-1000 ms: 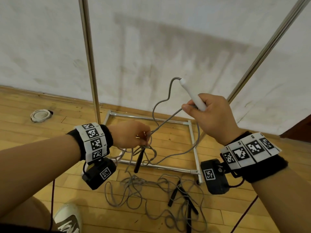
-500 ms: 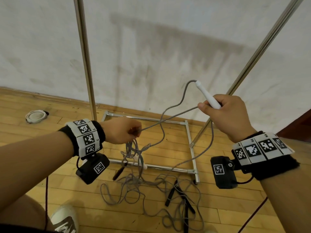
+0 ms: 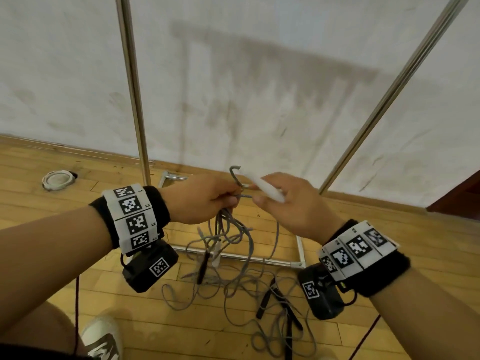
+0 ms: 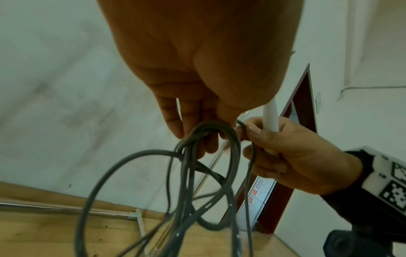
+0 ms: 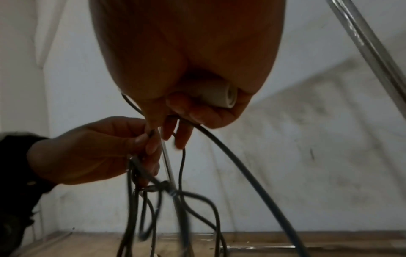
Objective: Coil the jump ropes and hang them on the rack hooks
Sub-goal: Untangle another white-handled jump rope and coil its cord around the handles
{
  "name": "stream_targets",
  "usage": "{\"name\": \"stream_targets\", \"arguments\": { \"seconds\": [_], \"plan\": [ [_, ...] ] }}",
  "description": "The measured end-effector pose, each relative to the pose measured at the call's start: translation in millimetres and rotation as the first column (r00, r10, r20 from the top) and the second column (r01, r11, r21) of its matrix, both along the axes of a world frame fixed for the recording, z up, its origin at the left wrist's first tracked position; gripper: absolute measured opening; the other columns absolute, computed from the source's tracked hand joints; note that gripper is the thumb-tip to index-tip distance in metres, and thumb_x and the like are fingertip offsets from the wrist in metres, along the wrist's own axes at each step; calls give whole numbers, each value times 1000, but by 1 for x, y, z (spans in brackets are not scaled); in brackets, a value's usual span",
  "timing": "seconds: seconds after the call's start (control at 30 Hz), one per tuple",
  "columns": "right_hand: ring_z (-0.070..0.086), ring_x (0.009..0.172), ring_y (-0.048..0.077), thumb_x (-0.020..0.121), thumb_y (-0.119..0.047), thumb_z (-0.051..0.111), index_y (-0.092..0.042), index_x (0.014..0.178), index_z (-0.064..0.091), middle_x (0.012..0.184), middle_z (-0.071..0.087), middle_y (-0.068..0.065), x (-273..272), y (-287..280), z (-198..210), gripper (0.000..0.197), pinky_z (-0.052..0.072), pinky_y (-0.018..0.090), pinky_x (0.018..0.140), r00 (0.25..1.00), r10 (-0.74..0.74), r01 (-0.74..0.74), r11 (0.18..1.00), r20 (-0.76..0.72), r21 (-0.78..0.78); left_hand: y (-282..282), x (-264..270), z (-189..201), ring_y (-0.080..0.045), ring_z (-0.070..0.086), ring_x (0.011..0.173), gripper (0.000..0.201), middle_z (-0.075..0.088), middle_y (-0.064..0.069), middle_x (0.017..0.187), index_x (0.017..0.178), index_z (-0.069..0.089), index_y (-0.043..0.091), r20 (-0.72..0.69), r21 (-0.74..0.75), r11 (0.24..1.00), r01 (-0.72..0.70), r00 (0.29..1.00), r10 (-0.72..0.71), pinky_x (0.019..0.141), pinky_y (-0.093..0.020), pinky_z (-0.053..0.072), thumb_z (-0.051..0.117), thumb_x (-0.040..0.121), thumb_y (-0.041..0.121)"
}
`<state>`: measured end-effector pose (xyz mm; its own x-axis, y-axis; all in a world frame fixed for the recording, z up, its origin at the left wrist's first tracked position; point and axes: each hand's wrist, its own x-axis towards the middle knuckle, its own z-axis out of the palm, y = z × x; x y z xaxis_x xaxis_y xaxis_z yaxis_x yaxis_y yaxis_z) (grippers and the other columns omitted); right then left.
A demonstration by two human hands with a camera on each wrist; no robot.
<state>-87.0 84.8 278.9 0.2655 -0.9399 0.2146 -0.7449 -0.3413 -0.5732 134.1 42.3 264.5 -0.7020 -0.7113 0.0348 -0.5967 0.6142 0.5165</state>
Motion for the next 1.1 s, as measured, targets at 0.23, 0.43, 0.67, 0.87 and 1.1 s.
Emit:
{"name": "stream_targets", "arguments": {
  "seconds": [0.23,0.43,0.67,0.87,1.1],
  "plan": [
    [42,46,8,92,-36,64,-28,63,57,53,50,-4,12,-1,2,31,31,22,47,1000,-2,2,999,8,37,2,9,4,-9,62,73,21,66,7,81,85,67,26,4,81,997,-10,1000,10,69,-32,52,57,96,41],
    [43,50,9,89,-38,66,-18,61,60,51,49,-3,14,-6,14,35,31,20,48,999,-49,49,997,6,-57,-1,14,-3,-6,63,89,17,68,13,99,99,71,35,54,135,990,-29,998,21,83,-35,54,68,87,23],
    [42,47,15,90,-34,66,-2,64,61,52,53,10,-14,-13,28,42,29,23,46,995,-96,98,980,16,-174,-15,32,-12,4,57,85,25,60,26,90,101,65,39,188,96,990,-100,979,80,76,-19,43,60,92,16],
    [59,63,35,87,-36,70,-4,73,71,64,63,18,-46,-20,31,35,48,41,56,954,-278,293,943,110,-160,-23,44,-18,4,60,91,28,64,20,99,101,63,37,200,131,984,-121,975,93,82,-20,46,49,99,12],
    [55,54,27,83,-39,71,-6,70,71,61,63,15,-73,-26,33,35,44,36,56,905,-400,419,897,142,-140,-30,47,-21,3,60,96,37,66,20,102,102,62,39,219,151,981,-118,972,84,85,-20,48,48,96,6]
  ]
}}
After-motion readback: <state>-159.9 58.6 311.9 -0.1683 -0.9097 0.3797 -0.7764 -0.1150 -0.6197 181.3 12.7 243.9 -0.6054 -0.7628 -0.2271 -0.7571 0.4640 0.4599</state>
